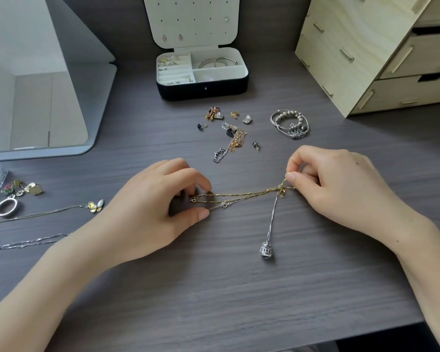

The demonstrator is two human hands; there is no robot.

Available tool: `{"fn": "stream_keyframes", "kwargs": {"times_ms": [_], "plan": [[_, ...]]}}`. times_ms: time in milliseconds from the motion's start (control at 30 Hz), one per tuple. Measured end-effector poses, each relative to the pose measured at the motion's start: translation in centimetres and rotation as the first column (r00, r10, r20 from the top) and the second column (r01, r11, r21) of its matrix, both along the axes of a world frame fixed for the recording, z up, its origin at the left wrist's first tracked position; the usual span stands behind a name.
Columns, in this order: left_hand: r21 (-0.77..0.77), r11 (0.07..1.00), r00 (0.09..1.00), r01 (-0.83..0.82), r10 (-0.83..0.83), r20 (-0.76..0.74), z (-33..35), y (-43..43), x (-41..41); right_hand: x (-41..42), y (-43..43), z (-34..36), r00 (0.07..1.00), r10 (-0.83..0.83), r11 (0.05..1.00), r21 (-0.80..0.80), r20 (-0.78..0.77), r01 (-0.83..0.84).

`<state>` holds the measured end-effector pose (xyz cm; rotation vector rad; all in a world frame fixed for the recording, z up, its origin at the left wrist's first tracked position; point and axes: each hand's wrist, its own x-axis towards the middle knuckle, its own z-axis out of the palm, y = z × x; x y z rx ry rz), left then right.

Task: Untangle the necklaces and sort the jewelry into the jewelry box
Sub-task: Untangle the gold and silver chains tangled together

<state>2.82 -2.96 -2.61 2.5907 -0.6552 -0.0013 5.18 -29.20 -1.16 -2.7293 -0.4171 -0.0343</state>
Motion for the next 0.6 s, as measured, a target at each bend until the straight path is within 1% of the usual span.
{"fn": "stream_keyframes", "kwargs": {"times_ms": [100,200,400,467,600], "plan": [[-0.021,1.0,1.0,0.009,-0.01,-0.02,0.2,0.2,0.0,0.0,0.0,0.1,0.997,-0.035,0.999,-0.002,0.064,0.035],[-0.027,0.999,1.0,0.024,-0.025,-0.014,0.2,0.2,0.0,-0.1,0.0,0.2,0.997,-0.035,0.999,-0.011,0.07,0.036],[-0.079,0.997,0.997,-0.017,0.024,0.079,0.2,-1.4,-0.4,-0.3,0.1,0.6,0.996,-0.044,0.999,-0.027,0.078,0.047],[-0.071,0.997,0.995,-0.039,0.045,0.091,0.2,-2.0,-0.3,-0.3,-0.1,0.6,0.994,-0.052,0.998,-0.037,0.093,0.055],[-0.054,0.996,0.998,-0.065,0.065,0.001,0.5,-2.7,0.3,-0.3,-0.3,0.8,0.993,-0.067,0.996,-0.055,0.098,0.073]]}}
